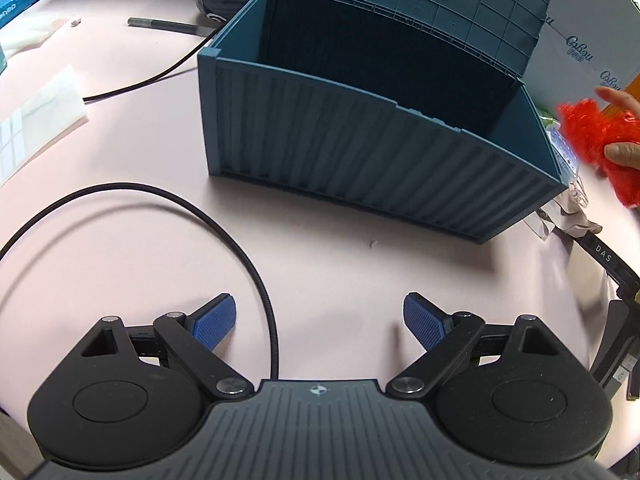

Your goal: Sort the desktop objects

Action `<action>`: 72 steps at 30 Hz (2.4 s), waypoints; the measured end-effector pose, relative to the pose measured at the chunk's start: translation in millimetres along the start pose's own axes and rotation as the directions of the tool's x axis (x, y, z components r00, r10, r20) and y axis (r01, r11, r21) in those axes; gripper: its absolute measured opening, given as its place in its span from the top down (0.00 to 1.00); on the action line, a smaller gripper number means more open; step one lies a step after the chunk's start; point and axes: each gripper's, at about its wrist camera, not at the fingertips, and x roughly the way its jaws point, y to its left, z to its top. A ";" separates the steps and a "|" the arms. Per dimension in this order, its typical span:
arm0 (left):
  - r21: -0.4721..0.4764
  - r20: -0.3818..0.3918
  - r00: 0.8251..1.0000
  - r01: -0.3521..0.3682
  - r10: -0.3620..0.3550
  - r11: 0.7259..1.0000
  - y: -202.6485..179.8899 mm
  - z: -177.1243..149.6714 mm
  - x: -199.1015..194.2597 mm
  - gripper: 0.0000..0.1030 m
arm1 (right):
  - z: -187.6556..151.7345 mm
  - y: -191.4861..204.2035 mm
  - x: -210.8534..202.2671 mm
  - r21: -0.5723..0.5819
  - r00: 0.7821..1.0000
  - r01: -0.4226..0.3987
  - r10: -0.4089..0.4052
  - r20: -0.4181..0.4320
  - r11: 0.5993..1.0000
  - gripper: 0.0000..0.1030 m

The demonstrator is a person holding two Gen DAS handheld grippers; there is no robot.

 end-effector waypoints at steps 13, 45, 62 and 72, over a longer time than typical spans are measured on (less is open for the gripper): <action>0.003 0.055 0.998 -0.001 0.001 1.000 -13.7 -11.9 -3.9 0.13 | 0.3 -2.3 0.3 0.000 1.000 0.000 0.000 -0.001 1.000 0.00; 0.103 0.025 0.999 -0.048 0.046 0.994 -93.2 -1.7 30.6 0.13 | -3.8 3.2 -7.4 -0.001 1.000 0.001 -0.001 0.003 1.000 0.00; 0.070 0.056 0.994 -0.101 0.098 0.992 -82.8 9.9 22.4 0.13 | 9.2 -5.0 1.3 -0.003 0.997 0.009 -0.010 -0.077 1.000 0.00; 0.087 0.034 0.995 -0.095 0.092 0.992 -85.2 6.4 27.0 0.13 | 5.7 -7.2 -0.1 0.023 0.996 0.022 -0.019 -0.092 1.000 0.00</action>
